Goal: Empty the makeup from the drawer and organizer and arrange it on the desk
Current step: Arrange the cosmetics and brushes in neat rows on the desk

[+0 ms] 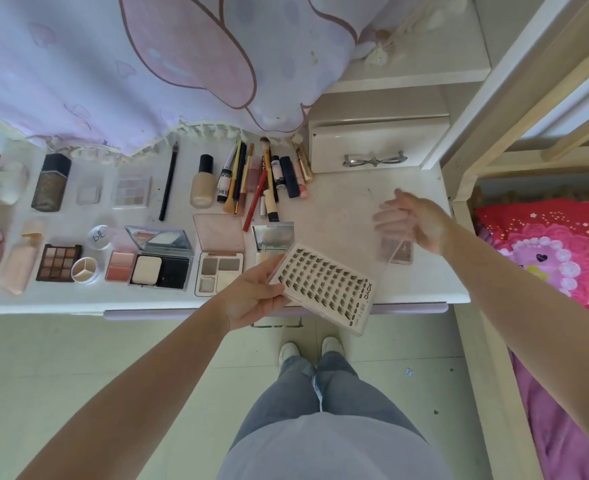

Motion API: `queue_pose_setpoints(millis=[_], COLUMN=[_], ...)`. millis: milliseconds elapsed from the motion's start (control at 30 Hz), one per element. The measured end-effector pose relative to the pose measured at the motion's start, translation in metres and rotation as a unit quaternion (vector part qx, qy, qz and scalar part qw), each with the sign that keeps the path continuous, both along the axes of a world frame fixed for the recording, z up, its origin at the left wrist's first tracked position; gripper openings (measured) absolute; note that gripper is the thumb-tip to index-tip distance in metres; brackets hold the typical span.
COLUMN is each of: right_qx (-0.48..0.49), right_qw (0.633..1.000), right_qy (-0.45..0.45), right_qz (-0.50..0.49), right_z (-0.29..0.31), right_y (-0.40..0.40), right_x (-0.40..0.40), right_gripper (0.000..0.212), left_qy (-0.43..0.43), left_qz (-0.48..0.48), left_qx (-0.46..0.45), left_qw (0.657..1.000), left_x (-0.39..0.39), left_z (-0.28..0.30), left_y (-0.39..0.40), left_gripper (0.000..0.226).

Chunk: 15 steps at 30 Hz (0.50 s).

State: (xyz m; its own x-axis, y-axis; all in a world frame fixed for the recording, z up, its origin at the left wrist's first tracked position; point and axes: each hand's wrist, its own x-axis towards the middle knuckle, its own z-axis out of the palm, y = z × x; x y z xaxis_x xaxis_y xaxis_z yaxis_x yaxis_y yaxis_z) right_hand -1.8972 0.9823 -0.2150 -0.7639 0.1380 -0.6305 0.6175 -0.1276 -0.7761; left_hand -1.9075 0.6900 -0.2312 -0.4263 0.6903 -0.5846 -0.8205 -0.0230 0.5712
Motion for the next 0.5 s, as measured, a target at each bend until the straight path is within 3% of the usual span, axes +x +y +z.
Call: queue_pose_setpoints(millis=[133, 367, 433, 500], right_qx=[0.006, 0.09, 0.174, 0.344], right_qw=[0.998, 0.996, 0.983, 0.915], right_qy=[0.028, -0.007, -0.013, 0.002], right_qz=[-0.059, -0.007, 0.054, 0.208], right_z=[0.004, -0.002, -0.005, -0.012], right_y=[0.006, -0.004, -0.001, 0.006], right_x=[0.006, -0.003, -0.004, -0.004], right_gripper=[0.022, 0.04, 0.043, 0.046], left_qy=[0.024, 0.049, 0.041, 0.036], left_qz=[0.044, 0.09, 0.116, 0.149], left_qx=[-0.024, -0.053, -0.06, -0.065], left_qw=[0.998, 0.993, 0.991, 0.986], left_x=[0.001, 0.014, 0.024, 0.036], left_z=[-0.003, -0.006, -0.008, -0.012], left_y=[0.006, 0.012, 0.018, 0.027], left_gripper=[0.054, 0.062, 0.063, 0.065])
